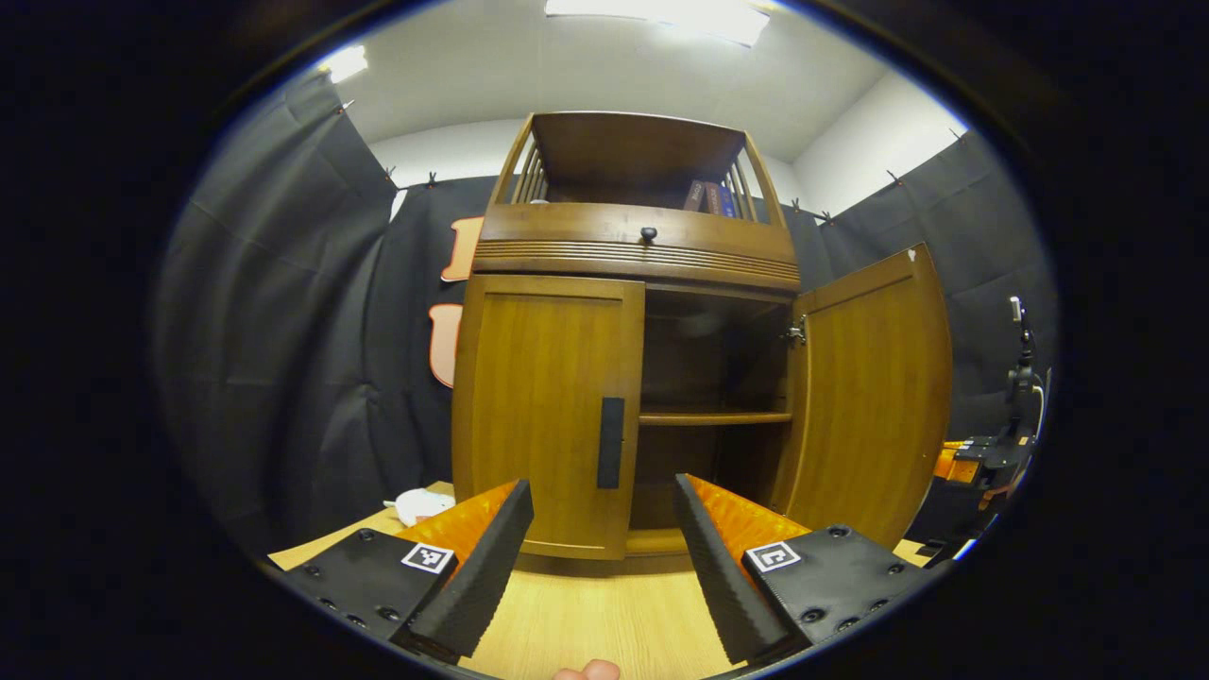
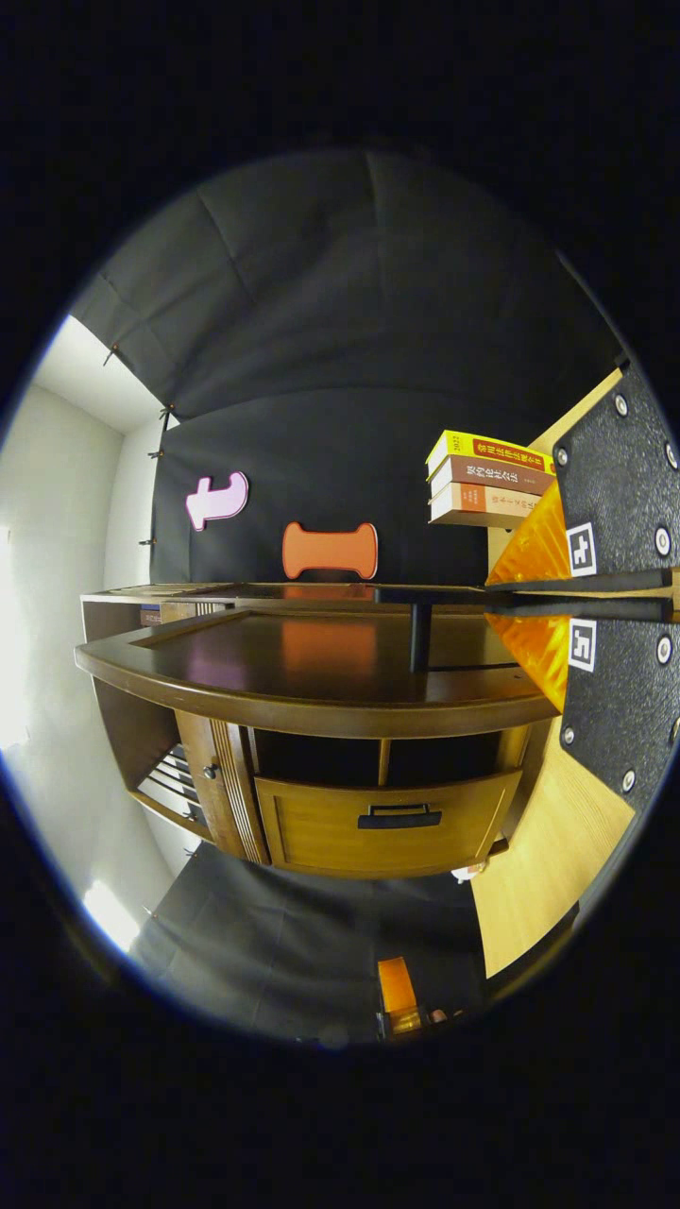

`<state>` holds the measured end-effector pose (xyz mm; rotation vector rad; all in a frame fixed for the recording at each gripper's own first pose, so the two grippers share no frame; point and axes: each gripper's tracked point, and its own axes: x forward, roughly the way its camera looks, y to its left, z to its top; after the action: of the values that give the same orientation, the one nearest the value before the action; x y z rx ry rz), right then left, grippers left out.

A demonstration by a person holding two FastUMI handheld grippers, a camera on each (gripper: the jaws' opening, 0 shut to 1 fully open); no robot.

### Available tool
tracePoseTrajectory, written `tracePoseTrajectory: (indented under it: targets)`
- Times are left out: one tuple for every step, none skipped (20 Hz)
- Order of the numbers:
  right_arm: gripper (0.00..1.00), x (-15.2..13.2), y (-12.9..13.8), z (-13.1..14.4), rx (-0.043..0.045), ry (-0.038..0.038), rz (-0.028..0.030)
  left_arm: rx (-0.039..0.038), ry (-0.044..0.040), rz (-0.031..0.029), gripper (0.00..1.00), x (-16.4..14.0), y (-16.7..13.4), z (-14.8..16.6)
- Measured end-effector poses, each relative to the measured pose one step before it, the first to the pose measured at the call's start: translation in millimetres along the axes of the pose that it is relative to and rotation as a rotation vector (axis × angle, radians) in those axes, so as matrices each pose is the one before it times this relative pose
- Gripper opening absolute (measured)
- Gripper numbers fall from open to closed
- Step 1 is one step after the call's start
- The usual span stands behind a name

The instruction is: Open the right door of the double-door shoe cabinet with the right hand, and open the left door with the left hand.

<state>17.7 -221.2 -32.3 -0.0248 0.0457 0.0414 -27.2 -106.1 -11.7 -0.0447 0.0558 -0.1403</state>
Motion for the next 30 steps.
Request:
tracePoseTrajectory:
  targets:
    - [0.02, 0.53, -2.31, 0.59, 0.00437, -0.00533, 0.01056, -0.00370, 0.00216, -0.01378, 1.00, -0.88, -4.09, 0.02]
    - [0.07, -0.03, -1.10, 0.50, 0.00332, -0.00690, 0.00937, 0.00091, -0.00490, 0.00131, 0.96, -0.29, -0.65, 1.98]
    - [0.02, -0.67, -1.53, 0.12, 0.00788, -0.00143, 0.00392, 0.00348, -0.00129, 0.00299, 0.93, 0.71, 0.13, 1.47]
    - [0.03, -0.07, -1.30, -0.43, 0.01291, -0.00219, -0.00042, 0.00506, 0.00010, 0.00223, 0.93, 0.96, -2.14, -0.03]
    - [0.02, -0.25, -1.03, -0.69, 0.01384, -0.00046, -0.00144, 0.00533, 0.00154, 0.00307, 0.93, 2.00, -1.59, -0.75]
    - [0.02, -0.66, -0.02, 0.80, 0.00739, -0.00340, -0.00279, 0.00305, 0.00376, 0.00006, 0.93, 0.61, -1.92, -0.87]
    - [0.02, -0.01, 0.43, 0.63, -0.00325, -0.00344, -0.00096, 0.00110, 0.00505, -0.00174, 0.93, -0.09, -2.57, -0.63]
    - [0.02, -0.73, 0.49, 0.78, -0.00225, 0.00155, 0.00027, -0.00077, 0.00329, -0.00145, 0.93, 0.56, -1.47, -1.30]
    - [0.02, -0.81, 0.89, -0.29, 0.00416, 0.00570, -0.00262, -0.00291, 0.00502, -0.00076, 0.93, 2.02, -1.21, -1.65]
    - [0.02, -1.35, -0.74, -0.84, 0.00302, 0.00816, -0.00162, -0.00399, 0.00798, -0.00271, 0.93, 1.20, -2.09, -1.25]
    - [0.02, -2.78, 0.48, -0.54, 0.00607, 0.00286, -0.00112, -0.00387, 0.00468, -0.00230, 0.93, 0.36, -2.22, -2.05]
    - [0.03, -4.88, -2.44, 0.87, 0.00940, -0.00127, -0.00833, -0.00318, 0.00159, 0.00087, 0.93, -0.38, -0.99, -0.49]
    - [0.03, -4.72, -4.12, 2.06, 0.01147, -0.00866, -0.01127, -0.00342, 0.00068, 0.00163, 0.93, 1.22, 0.06, -0.10]
    - [0.04, -5.70, -1.04, 2.97, 0.01358, -0.00943, -0.00386, -0.00206, 0.00302, -0.00103, 0.93, 1.07, -0.74, -0.78]
    - [0.04, -5.02, 1.71, 2.53, 0.00955, -0.00450, 0.00223, 0.00098, 0.00355, -0.00160, 0.93, 0.71, -1.56, -2.83]
    - [0.04, -3.90, -1.80, 1.38, -0.00315, -0.00121, -0.00741, 0.00398, 0.00572, -0.00404, 0.93, 2.25, -1.47, -2.14]
    - [0.06, -2.97, -1.70, 1.57, -0.00802, -0.00272, -0.00637, 0.00573, 0.00454, -0.00357, 0.93, 4.36, -1.22, -3.84]
    - [0.07, -3.65, -1.16, 3.72, -0.00776, -0.00655, -0.00887, 0.00457, -0.00178, -0.00242, 0.93, 3.85, -0.87, 0.14]
    - [0.06, -3.66, -1.57, 4.27, -0.00094, -0.00910, -0.00606, 0.00068, -0.00287, -0.00193, 0.93, 2.98, -0.60, -0.21]
    - [0.06, -4.54, 0.96, 3.59, 0.00694, -0.00724, 0.00192, -0.00387, -0.00031, -0.00209, 0.93, 2.82, 0.21, 0.60]
    - [0.06, -2.39, 0.24, 1.64, 0.00869, -0.00284, 0.00309, -0.00895, 0.00491, -0.00517, 0.93, 6.15, 1.54, -1.97]
    - [0.07, -1.47, -2.58, -0.84, 0.00070, 0.00520, -0.00391, -0.01130, 0.00622, -0.00141, 0.93, 7.08, 2.11, -1.70]
    - [0.18, -3.19, -3.73, -0.26, -0.01078, 0.00927, -0.01137, -0.00778, -0.00127, 0.00126, 0.93, 10.45, 2.25, 1.82]
    - [0.20, -0.32, -6.10, -1.33, -0.01686, 0.00527, -0.02024, -0.00322, -0.00957, 0.00696, 0.97, 10.10, 3.42, 4.98]
    - [0.33, -1.75, -4.22, 1.87, -0.01720, -0.00387, -0.01800, -0.00264, -0.01216, 0.01590, 0.97, 12.29, 5.28, 4.39]
    - [0.45, -2.32, -1.81, 2.73, -0.01255, -0.00560, -0.01350, -0.00469, -0.00474, 0.00972, 0.96, 12.42, 3.77, 1.04]
    - [0.41, -1.49, -1.36, 1.44, -0.00567, 0.00234, -0.00749, -0.00514, -0.00553, 0.00387, 0.96, 13.20, 3.87, -1.56]
    - [0.53, -1.39, -0.95, -2.47, -0.00257, 0.01259, -0.00792, -0.00030, 0.00013, -0.00052, 0.93, 12.60, 2.79, -0.06]
    - [0.65, -0.96, -2.63, -2.20, -0.00171, 0.01189, -0.01273, 0.00845, -0.00261, 0.00096, 0.93, 12.74, 2.03, 0.34]
    - [0.77, -1.19, -2.93, 0.17, -0.00058, 0.00548, -0.01038, 0.01527, -0.00465, 0.00390, 0.93, 13.64, 3.44, 2.01]
